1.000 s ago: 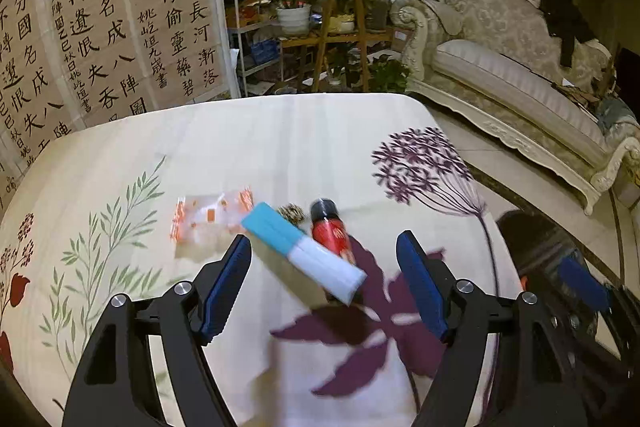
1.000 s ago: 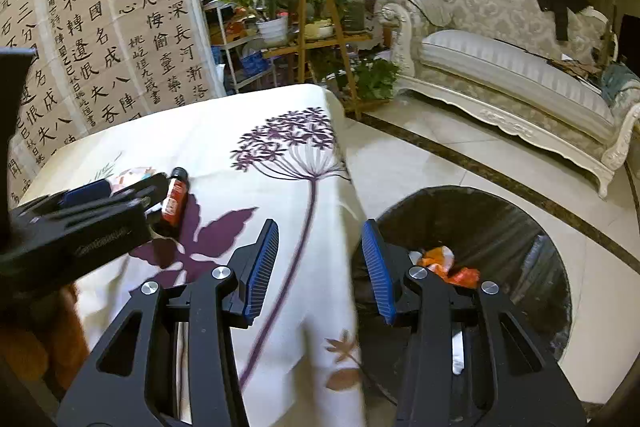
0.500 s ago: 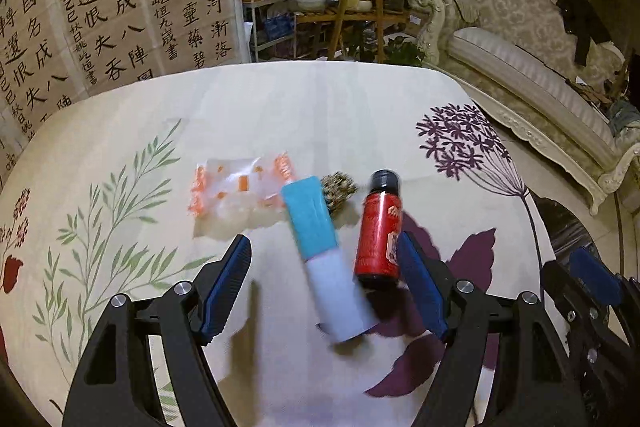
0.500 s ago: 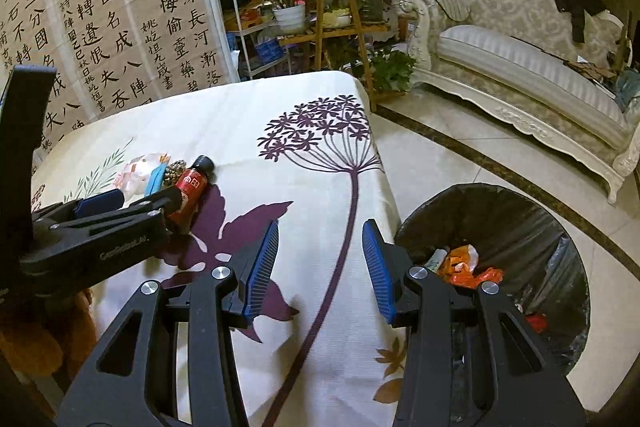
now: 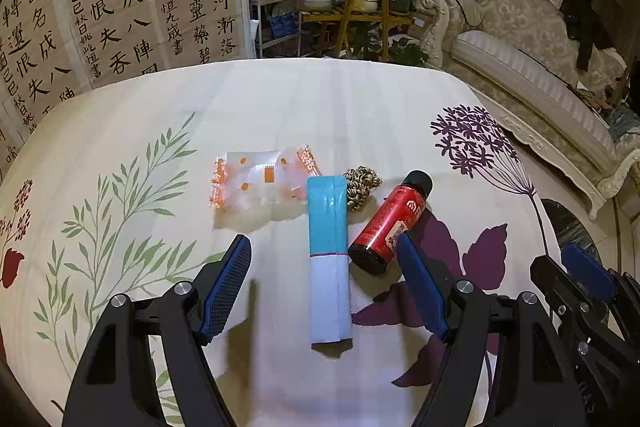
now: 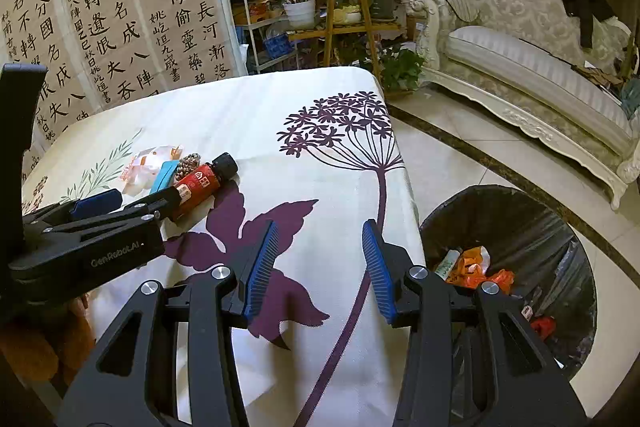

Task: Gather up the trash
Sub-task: 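Grasp the blue-white tube with the left gripper and lift it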

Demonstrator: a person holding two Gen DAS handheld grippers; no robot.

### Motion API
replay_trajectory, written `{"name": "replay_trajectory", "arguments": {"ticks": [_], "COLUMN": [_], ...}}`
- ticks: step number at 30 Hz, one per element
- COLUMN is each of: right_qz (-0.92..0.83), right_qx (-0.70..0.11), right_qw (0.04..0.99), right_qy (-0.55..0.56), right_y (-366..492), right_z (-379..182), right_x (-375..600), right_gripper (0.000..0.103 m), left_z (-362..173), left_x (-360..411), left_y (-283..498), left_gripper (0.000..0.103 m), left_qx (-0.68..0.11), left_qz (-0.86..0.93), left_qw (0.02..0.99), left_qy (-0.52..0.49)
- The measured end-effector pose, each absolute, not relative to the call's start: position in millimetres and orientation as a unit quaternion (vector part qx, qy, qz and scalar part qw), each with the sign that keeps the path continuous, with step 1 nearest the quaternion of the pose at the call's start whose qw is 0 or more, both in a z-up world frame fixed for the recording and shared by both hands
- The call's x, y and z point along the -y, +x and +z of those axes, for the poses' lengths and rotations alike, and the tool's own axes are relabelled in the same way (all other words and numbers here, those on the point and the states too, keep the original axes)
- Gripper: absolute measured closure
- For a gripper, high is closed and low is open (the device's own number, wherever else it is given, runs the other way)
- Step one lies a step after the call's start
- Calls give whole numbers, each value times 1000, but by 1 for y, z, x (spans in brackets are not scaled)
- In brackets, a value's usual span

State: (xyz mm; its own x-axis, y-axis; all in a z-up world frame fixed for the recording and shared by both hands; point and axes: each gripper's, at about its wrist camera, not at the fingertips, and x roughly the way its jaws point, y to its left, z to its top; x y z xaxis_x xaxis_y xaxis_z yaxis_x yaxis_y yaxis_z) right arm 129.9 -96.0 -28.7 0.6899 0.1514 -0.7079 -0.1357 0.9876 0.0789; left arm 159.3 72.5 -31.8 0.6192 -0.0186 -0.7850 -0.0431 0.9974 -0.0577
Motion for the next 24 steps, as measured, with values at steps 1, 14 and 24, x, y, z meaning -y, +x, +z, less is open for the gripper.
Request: {"name": "replay_trajectory", "arguments": {"ticks": [1,14,24], "right_qz": [78,88,93], "right_qx": [-386,-387,-390], "right_qw": [919,918,916], "right_qy": [10,0,-6], "right_y": [130,131,132], "right_z": [-29,-29,-29], "right_x": [96,80,68], "right_gripper": [60,60,60], "left_z": [-32,-35,-36], "left_x": [-73,-94,-100], "left_y": [159,151,155], "left_gripper": [30,30,30], "left_qx": [-437,-438,-437], "left_qz": [7,22,21], "left_qw": [899,898,898], "left_qy": [-36,-42,-41]}}
